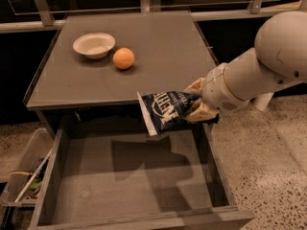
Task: Pick blue chip bag from top drawer and place on counter
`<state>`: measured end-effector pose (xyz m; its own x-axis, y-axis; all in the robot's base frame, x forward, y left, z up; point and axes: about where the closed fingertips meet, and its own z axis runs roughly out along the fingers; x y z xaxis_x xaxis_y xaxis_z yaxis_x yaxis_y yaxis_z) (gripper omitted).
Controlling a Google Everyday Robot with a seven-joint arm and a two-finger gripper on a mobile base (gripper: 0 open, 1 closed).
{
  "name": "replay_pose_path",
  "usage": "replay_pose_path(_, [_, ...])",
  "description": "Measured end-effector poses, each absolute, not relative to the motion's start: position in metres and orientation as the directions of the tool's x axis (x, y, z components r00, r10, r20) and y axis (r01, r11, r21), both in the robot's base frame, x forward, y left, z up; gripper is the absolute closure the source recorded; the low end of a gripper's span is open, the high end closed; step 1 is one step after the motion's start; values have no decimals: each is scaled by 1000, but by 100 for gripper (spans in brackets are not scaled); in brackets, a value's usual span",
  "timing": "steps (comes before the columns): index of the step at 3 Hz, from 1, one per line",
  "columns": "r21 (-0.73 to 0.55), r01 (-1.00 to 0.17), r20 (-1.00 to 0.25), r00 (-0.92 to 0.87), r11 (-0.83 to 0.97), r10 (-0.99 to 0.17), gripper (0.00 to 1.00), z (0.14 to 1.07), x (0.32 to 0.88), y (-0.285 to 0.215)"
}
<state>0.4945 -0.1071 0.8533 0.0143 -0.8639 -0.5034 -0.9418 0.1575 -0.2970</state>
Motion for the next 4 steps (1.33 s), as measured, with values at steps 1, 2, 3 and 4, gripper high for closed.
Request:
replay_pose_path(1, [-303,-937,-516,10,172,-857,100,854,498,-106])
replay_pose_path(2, [-360,-912,-516,20,196,-857,100,867,525,-106])
replay_pose_path(3, [-421,-879,-507,25,223,-862,100,887,564,-110])
replay_pose_path(4, [-454,-855,-522,28,250,-852,100,904,604,-114])
